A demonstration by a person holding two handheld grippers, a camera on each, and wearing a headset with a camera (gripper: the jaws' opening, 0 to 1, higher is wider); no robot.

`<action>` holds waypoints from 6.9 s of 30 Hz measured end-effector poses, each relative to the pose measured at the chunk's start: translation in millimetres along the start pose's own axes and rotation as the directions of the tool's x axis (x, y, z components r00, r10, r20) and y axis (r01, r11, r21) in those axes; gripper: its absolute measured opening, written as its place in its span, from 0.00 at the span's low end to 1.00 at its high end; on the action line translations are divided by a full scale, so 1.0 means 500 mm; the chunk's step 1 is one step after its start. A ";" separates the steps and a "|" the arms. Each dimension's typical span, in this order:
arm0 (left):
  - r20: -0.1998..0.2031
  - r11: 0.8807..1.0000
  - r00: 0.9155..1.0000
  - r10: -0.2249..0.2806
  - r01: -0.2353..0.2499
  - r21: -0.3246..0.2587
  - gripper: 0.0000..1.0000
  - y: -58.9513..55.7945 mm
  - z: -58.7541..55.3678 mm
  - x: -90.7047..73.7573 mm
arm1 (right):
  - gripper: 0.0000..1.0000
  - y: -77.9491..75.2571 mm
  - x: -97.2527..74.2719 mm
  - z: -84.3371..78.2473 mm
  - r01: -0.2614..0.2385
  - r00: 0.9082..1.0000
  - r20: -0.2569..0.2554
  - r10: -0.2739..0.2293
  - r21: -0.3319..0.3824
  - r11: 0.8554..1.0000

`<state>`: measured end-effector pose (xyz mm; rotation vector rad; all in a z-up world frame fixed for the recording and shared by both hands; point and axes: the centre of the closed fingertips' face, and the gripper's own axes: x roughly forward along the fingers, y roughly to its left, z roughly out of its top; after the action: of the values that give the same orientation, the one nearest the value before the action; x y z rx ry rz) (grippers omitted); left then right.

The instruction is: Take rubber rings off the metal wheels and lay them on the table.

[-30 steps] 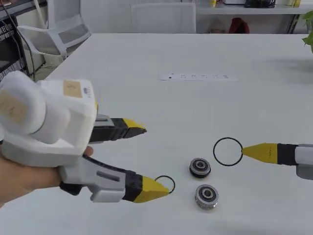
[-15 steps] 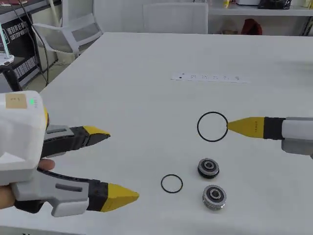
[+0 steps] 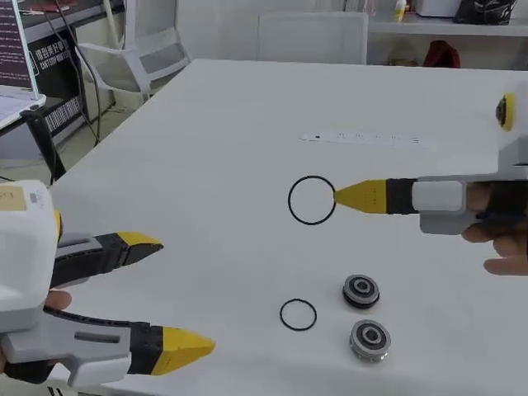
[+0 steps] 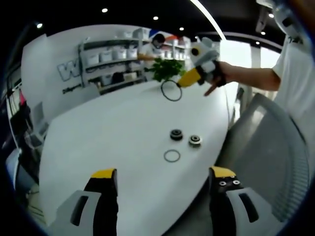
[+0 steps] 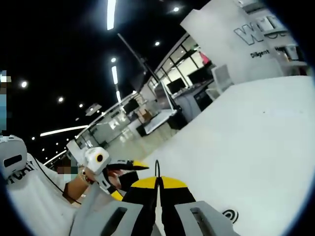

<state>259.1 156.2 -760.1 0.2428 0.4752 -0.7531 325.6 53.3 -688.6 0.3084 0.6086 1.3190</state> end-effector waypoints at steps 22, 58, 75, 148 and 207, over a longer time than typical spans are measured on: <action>-0.020 0.999 0.999 -0.026 0.025 -0.022 0.77 -0.018 -0.025 0.011 | 0.00 -0.068 0.101 -0.094 0.050 0.996 -0.085 -0.040 0.121 0.991; -0.045 0.998 0.998 -0.037 0.034 -0.049 0.87 -0.020 -0.041 0.021 | 0.00 -0.118 0.102 -0.259 0.134 0.932 -0.354 -0.079 0.136 0.982; -0.029 0.992 0.999 -0.036 0.032 -0.118 0.86 -0.017 -0.041 0.020 | 0.00 -0.153 0.094 -0.310 0.186 0.879 -0.457 -0.133 0.071 0.980; 0.068 0.992 0.996 -0.064 0.056 0.111 0.88 0.049 0.149 0.027 | 0.21 -0.148 -0.084 -0.014 0.233 0.972 0.076 -0.221 -0.270 0.934; -0.043 0.948 0.961 -0.274 0.277 0.153 0.23 -0.088 0.070 0.427 | 0.28 -0.284 -0.057 -0.262 0.255 0.894 -0.294 -0.338 -0.288 0.923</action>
<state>374.0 -15.7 -837.4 0.3372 0.4757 -1.0655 361.1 -24.5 -864.0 -0.2159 0.7419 1.1363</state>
